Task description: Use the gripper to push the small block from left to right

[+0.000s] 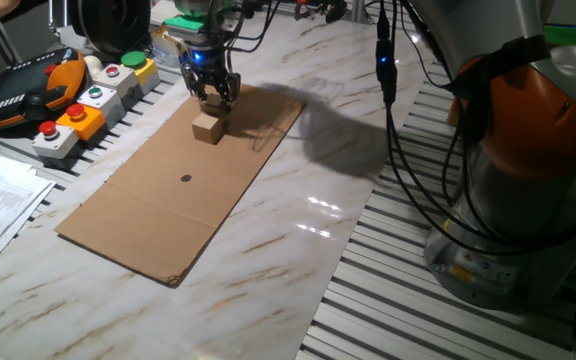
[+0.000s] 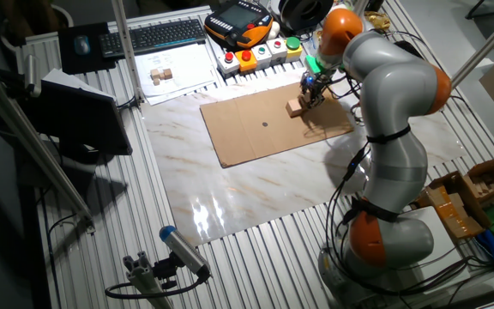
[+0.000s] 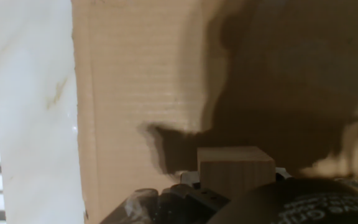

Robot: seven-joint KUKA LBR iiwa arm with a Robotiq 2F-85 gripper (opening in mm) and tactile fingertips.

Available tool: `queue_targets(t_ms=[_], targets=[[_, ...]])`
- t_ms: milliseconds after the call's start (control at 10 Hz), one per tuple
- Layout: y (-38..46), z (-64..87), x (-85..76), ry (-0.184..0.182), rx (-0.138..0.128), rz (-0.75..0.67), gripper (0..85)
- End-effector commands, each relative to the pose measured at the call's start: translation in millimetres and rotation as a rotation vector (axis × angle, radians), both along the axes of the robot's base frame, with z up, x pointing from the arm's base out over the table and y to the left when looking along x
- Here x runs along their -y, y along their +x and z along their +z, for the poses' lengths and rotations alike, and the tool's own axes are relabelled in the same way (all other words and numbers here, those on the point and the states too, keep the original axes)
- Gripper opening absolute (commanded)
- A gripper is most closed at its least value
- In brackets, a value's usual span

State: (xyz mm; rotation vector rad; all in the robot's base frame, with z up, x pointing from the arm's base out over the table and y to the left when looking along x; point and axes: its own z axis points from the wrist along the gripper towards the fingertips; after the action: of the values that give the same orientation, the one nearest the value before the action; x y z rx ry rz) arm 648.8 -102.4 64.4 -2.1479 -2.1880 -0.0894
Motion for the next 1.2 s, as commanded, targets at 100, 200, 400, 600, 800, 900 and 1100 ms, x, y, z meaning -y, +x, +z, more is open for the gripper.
queue_targets(t_ms=[100, 200, 400, 600, 800, 900, 1100], targets=[[-0.7, -0.3, -7.3, 0.003, 0.000, 0.000, 0.7], [-1.2, -0.9, -11.0, 0.003, 0.002, 0.000, 0.7], [-2.9, -2.6, -19.4, 0.000, 0.003, -0.004, 0.7], [-4.0, -4.4, -26.9, 0.000, 0.005, -0.010, 0.7], [-3.5, -6.3, -33.0, 0.000, 0.008, -0.013, 0.7], [-2.7, -5.2, -36.0, 0.000, 0.008, -0.016, 0.7], [-1.2, -0.5, -44.1, 0.000, -0.001, -0.029, 0.7]])
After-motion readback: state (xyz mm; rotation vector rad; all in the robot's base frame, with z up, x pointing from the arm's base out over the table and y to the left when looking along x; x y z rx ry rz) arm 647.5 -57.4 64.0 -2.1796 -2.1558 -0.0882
